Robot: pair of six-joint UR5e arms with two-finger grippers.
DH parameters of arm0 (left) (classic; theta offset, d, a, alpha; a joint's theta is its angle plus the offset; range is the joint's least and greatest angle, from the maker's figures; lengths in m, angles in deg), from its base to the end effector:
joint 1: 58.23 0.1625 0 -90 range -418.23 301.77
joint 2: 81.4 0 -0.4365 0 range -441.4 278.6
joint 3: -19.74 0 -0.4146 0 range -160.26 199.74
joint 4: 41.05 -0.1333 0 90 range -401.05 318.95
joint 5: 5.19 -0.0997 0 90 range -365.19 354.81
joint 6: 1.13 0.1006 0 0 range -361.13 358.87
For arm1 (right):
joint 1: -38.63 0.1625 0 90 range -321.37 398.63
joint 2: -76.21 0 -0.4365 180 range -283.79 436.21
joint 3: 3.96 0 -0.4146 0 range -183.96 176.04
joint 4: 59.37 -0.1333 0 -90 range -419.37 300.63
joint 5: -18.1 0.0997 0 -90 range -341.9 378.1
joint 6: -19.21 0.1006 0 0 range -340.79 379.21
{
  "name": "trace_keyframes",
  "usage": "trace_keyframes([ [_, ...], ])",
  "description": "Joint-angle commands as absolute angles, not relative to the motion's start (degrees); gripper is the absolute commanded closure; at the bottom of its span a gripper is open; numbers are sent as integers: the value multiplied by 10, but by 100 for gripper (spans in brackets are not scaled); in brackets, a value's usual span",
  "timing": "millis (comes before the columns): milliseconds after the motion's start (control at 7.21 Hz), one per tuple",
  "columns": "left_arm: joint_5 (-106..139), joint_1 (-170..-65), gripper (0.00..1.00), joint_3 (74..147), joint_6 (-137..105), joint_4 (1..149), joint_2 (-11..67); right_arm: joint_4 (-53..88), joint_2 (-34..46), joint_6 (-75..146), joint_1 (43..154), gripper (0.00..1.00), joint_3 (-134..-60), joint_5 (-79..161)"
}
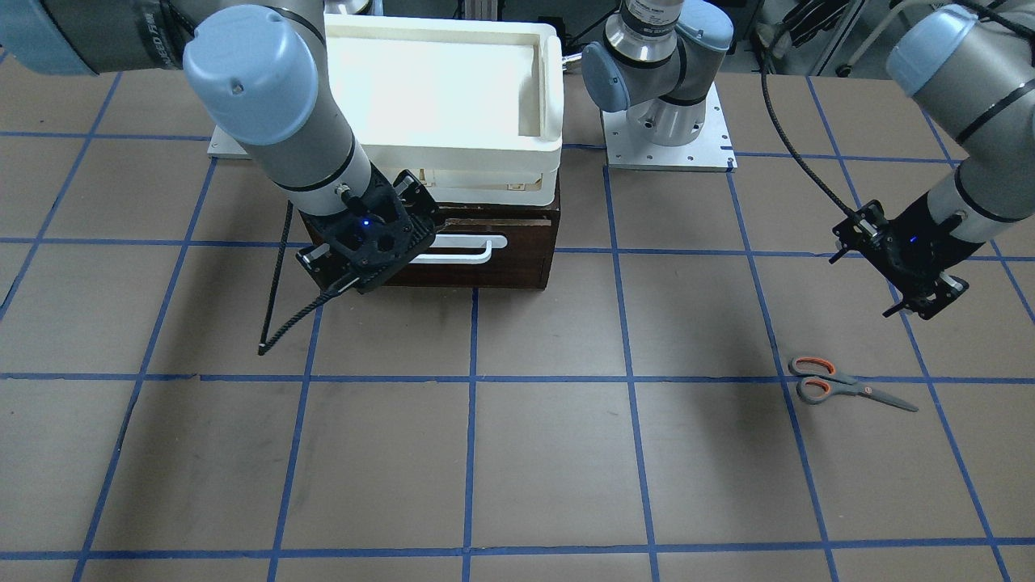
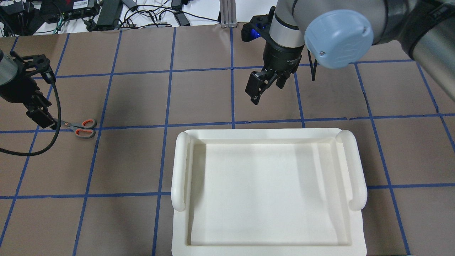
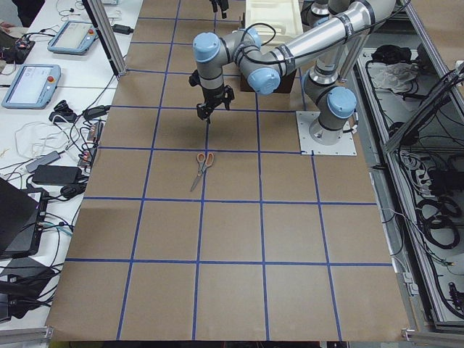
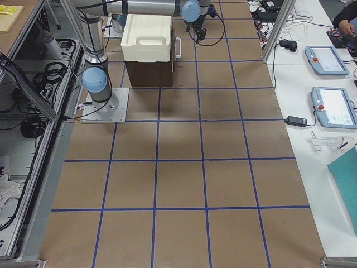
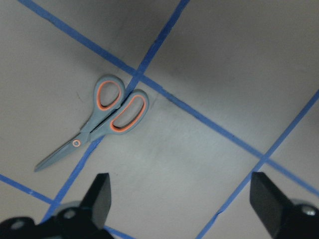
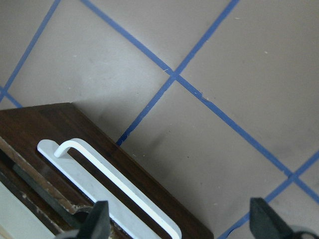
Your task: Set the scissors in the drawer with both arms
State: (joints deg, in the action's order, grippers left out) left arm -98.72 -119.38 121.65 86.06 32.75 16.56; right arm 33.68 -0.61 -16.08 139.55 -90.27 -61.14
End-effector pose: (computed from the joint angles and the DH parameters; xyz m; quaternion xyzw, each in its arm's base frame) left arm 0.1509 -0.5373 0.3473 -0.4878 -0.8718 -0.0431 0.0108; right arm 0.2623 -0.5568 0.4098 -0.3852 0.9164 0.0349 0.1033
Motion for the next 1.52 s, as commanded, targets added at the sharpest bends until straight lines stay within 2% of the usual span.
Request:
trace_keyframes([
  [0, -1004, -1161, 0, 1226, 1037, 248, 231, 337, 27, -372, 1400, 3, -901, -579],
  [416, -999, -1154, 0, 1221, 1269, 149, 308, 287, 73, -555, 1414, 6, -877, -605],
  [832, -948, -1148, 2, 1228, 1384, 129, 329, 270, 97, -591, 1451, 11, -873, -645],
  [970, -947, -1148, 2, 1229, 1379, 128, 334, 255, 96, -604, 1453, 11, -873, -676],
  [1109, -948, -1148, 8, 1227, 1339, 127, 342, 248, 97, -605, 1453, 13, -874, -679],
  [1386, -954, -1148, 9, 1229, 1321, 106, 358, 246, 98, -605, 1454, 14, -878, -678],
])
